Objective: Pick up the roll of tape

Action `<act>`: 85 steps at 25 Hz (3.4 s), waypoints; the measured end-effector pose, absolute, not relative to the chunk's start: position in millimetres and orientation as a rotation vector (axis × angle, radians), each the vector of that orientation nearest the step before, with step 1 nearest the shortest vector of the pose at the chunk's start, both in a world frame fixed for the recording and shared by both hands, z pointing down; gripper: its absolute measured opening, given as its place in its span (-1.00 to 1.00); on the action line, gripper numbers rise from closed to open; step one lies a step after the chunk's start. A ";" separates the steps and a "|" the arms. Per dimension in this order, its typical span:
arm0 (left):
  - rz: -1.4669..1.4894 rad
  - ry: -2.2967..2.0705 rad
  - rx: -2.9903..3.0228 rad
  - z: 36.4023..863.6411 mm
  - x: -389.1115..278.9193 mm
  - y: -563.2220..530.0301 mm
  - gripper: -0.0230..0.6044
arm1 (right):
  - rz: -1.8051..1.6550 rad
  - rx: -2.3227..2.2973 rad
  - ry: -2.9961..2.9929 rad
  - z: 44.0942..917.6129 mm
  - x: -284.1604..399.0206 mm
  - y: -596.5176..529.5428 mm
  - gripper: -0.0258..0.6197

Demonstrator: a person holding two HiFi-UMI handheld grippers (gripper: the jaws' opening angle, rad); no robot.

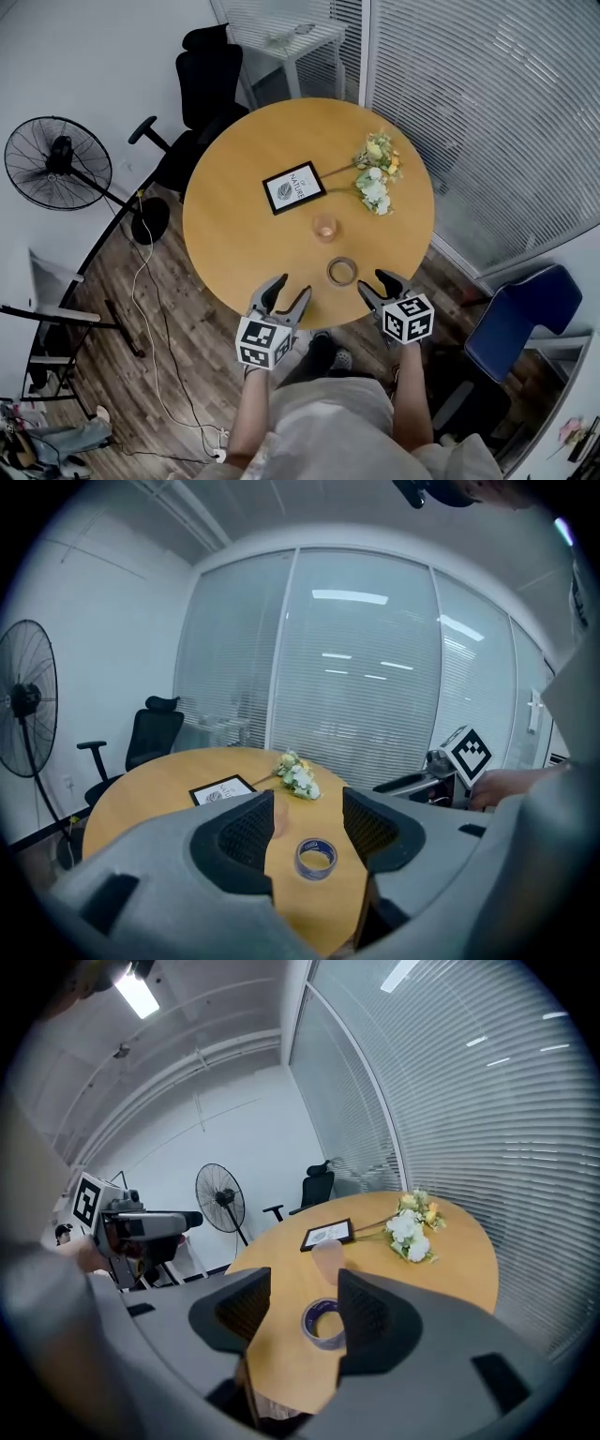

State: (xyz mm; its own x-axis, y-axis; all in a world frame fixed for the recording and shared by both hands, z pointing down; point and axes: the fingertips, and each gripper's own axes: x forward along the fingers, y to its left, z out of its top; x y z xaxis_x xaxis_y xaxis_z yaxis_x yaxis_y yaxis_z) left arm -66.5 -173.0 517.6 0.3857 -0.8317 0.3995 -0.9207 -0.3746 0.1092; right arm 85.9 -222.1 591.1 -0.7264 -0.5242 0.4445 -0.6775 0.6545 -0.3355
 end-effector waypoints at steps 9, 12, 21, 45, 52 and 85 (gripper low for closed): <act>0.379 -1.458 2.366 529.6 -89.2 -226.0 -0.20 | 0.691 0.994 -2.482 610.8 58.2 -267.7 -0.24; 0.377 -1.416 2.379 539.3 -89.8 -239.6 -0.20 | 0.697 1.007 -2.445 622.7 53.9 -277.5 -0.24; 0.353 -1.298 2.409 564.8 -85.7 -261.2 -0.20 | 0.762 1.013 -2.351 668.7 38.6 -284.0 -0.24; 0.385 -1.189 2.443 585.3 -83.6 -279.3 -0.20 | 0.757 0.948 -2.128 745.5 28.8 -282.5 -0.25; 0.412 -1.108 2.519 578.1 -49.5 -297.6 -0.20 | 0.768 0.933 -2.118 751.8 37.5 -284.1 -0.26; 0.376 -1.170 2.429 593.9 -71.7 -314.8 -0.20 | 0.756 0.771 -2.023 792.7 31.6 -286.0 -0.47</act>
State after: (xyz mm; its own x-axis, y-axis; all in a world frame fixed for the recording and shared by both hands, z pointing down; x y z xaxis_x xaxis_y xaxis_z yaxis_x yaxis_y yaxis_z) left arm -71.7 -314.8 593.9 0.6097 -0.6777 0.4110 -0.7903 -0.5596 0.2497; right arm 31.6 -286.0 792.7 -0.4733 -0.2455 0.8460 -0.7401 0.6317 -0.2308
